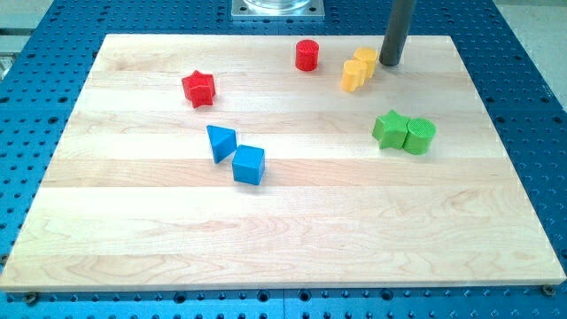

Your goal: Separate the yellow blocks

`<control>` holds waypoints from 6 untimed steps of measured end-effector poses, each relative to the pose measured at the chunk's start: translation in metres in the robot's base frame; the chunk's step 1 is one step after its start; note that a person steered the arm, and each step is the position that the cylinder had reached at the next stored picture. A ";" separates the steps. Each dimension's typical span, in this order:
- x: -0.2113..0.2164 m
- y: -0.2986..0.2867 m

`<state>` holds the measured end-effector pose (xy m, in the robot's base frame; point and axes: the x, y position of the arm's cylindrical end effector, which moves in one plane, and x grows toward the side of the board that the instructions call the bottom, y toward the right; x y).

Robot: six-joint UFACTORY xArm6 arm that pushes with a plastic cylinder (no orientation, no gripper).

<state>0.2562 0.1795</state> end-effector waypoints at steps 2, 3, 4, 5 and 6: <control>0.037 -0.017; 0.080 -0.040; 0.063 -0.074; 0.059 -0.110; 0.033 -0.073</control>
